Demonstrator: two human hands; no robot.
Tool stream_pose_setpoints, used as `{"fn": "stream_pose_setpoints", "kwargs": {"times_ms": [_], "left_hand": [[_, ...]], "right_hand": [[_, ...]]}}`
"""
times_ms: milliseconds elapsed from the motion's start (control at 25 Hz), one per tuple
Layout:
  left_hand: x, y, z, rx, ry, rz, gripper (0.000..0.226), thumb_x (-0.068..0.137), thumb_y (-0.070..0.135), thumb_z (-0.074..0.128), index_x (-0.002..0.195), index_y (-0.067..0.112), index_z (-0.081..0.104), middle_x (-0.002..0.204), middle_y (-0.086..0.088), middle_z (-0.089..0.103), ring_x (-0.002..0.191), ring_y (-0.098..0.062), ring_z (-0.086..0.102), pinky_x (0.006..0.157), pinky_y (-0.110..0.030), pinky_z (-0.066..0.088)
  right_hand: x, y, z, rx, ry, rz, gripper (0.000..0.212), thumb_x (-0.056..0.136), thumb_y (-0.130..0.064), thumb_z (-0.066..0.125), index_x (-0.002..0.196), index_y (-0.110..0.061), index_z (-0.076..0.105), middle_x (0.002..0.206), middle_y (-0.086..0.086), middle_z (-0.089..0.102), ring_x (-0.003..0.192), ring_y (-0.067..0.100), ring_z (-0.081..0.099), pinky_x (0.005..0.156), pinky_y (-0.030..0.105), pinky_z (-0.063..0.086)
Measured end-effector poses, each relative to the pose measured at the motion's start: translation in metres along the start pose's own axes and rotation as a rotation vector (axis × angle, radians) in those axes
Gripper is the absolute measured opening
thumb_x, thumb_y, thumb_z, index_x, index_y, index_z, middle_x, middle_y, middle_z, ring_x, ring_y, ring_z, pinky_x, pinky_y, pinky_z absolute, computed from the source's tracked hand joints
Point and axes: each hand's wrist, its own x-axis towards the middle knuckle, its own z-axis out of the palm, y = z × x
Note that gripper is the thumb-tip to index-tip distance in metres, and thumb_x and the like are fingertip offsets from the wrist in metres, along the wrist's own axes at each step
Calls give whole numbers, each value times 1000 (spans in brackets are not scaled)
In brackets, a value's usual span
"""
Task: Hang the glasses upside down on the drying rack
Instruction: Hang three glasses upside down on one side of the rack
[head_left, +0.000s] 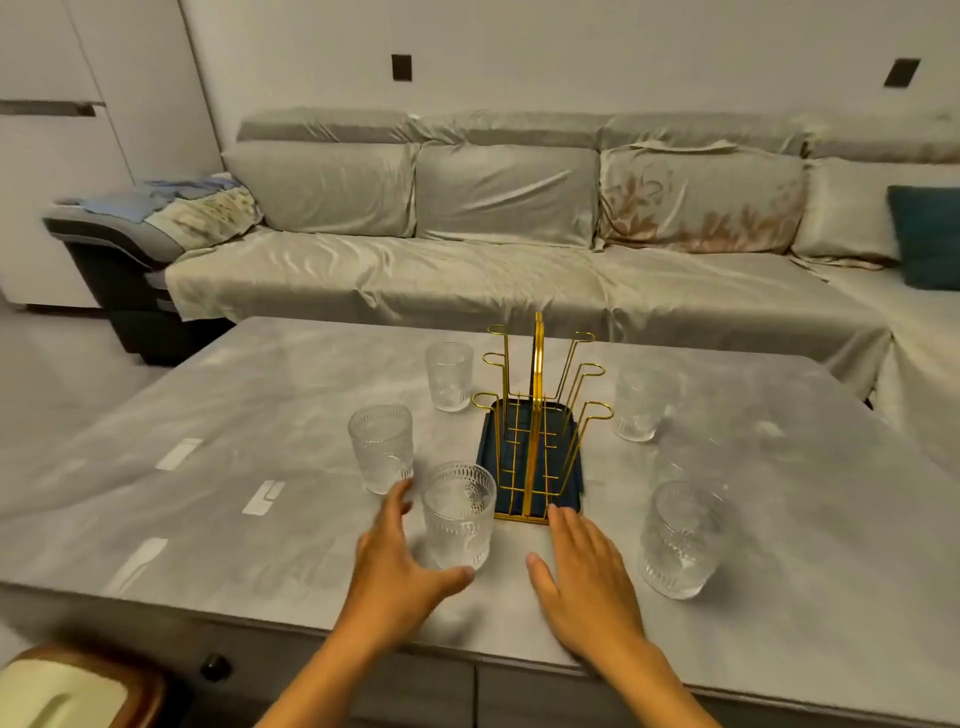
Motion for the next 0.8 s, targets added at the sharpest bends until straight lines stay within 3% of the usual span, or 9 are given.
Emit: {"fn": "stream_pose_setpoints", "kwargs": {"times_ms": [80, 160, 240, 400, 560, 680, 800], "left_hand": [[6, 0, 6, -80, -161, 53, 107, 58, 30, 90, 142, 44, 24, 128, 17, 44, 119, -11, 46, 94, -26, 45], [11, -8, 13, -162, -196, 22, 87, 55, 36, 90, 124, 55, 40, 121, 23, 57, 111, -6, 57, 83, -14, 47], [14, -17, 10, -185, -138, 26, 73, 49, 45, 90, 109, 51, 51, 111, 20, 66, 103, -6, 63, 77, -16, 51], [26, -2, -15, -282, 53, 49, 73, 45, 46, 91, 110, 34, 59, 109, 2, 66, 94, -16, 67, 68, -23, 56], [49, 55, -66, -372, 166, 199, 74, 46, 46, 90, 113, 42, 59, 107, 2, 67, 90, -15, 67, 64, -24, 56], [69, 101, -94, -384, 175, 284, 72, 43, 55, 91, 106, 46, 58, 105, 9, 67, 87, -6, 67, 64, -20, 56], [93, 128, -95, -317, 96, 303, 66, 51, 44, 91, 110, 32, 63, 106, 6, 68, 85, -5, 69, 63, -17, 54]], "right_hand": [[2, 1, -1, -41, 55, 3, 67, 95, -54, 22, 150, -21, 6, 159, 0, 11, 143, 18, 8, 114, 33, 4], [2, 2, -1, -58, 86, 9, 66, 94, -55, 21, 150, -21, 9, 158, 0, 14, 143, 18, 10, 114, 33, 5], [1, -1, 3, -48, 96, -5, 66, 94, -55, 20, 150, -22, 9, 158, -1, 15, 143, 17, 11, 114, 32, 4], [5, 3, 8, -63, 88, 7, 67, 93, -56, 19, 150, -22, 6, 159, -1, 12, 143, 18, 9, 113, 32, 1], [6, 3, 9, -66, 61, 25, 67, 94, -56, 18, 150, -22, 2, 160, 0, 7, 144, 18, 4, 113, 33, 0], [6, 2, 7, -47, 37, 42, 68, 93, -57, 17, 150, -24, -1, 160, -1, 3, 144, 18, 0, 113, 34, -2], [8, 1, 6, -45, 23, 48, 68, 93, -57, 17, 150, -24, -2, 160, -2, 1, 144, 18, -1, 113, 34, -2]]}}
